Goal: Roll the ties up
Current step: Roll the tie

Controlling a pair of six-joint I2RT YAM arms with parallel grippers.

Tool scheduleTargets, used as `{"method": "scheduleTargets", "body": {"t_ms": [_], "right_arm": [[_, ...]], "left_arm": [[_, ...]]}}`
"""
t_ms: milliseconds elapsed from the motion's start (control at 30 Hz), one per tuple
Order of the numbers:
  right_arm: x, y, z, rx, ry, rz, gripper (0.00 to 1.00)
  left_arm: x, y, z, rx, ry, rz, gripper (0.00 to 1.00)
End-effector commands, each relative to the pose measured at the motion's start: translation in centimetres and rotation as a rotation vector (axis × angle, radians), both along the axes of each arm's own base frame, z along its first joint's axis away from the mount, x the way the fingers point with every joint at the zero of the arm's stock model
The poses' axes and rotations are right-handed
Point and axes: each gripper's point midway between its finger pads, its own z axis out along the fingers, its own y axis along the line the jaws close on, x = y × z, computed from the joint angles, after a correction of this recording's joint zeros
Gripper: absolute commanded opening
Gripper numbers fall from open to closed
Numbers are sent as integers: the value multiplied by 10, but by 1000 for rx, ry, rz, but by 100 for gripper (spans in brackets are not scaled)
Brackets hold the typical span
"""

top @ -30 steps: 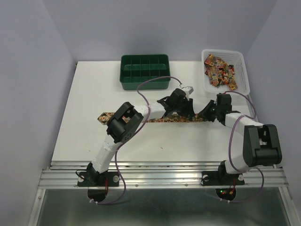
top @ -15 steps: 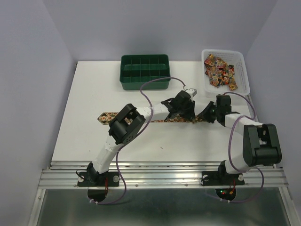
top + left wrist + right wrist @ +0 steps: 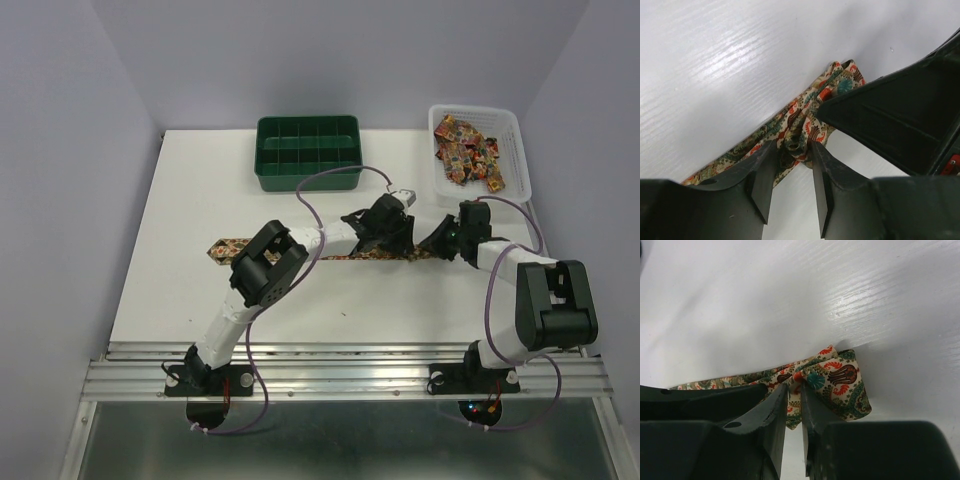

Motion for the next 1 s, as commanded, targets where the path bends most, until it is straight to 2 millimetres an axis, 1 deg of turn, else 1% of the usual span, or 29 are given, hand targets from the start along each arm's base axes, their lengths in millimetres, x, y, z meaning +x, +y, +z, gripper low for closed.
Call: {"method": "scheduleTargets", "body": {"t_ms": [0,33,100,233,333,400,433,467,500,533,600,633,667,700,767,800,933,967], "right_arm": [[9,5,7,20,-49,2,23],[8,6,6,21,-46,1,23],[8,4,5,17,-42,-6,23],[8,4,6,18,-42,-5,23],[6,6,7,24,-47,2,23],[5,5,7,18,-47,0,23],[4,5,8,17,-47,1,23],[3,4,7,7,-42,4,24],[2,3,8,4,-42,6,24],[2,1,8,-11,-43,2,24],[5,-4,16,-51,-74,11,27],[1,-14,14,-100,-36,-17,28],[1,-19,19,-121,-45,-33,29],[-2,-26,19,-160,-32,-53,31],[1,-30,31,-175,-61,-69,31],[-1,-32,33,-186,-61,-73,32],[-3,-40,38,-224,-69,-98,35],[-3,-46,37,-248,-66,-118,36]], "left_arm": [[-11,-7,43,-77,-26,-32,45],[-11,-9,44,-82,-20,-35,45],[-13,-10,38,-79,-4,-36,43],[-13,-13,38,-89,-1,-29,40],[-10,-16,40,-90,-9,-26,30],[-8,-18,41,-90,-13,-24,20],[-6,-20,46,-99,-22,-24,17],[-5,-20,43,-90,-22,-18,12],[-4,-20,43,-88,-22,-19,10],[1,-22,48,-88,-39,-8,6],[5,-20,45,-69,-41,3,0],[6,-20,45,-65,-46,4,0],[8,-21,45,-65,-51,1,0],[8,-22,46,-66,-53,-3,0],[9,-23,41,-60,-49,-12,0],[9,-25,42,-62,-46,-17,0],[7,-25,30,-46,-25,-25,0],[7,-24,26,-40,-20,-25,0]]}}
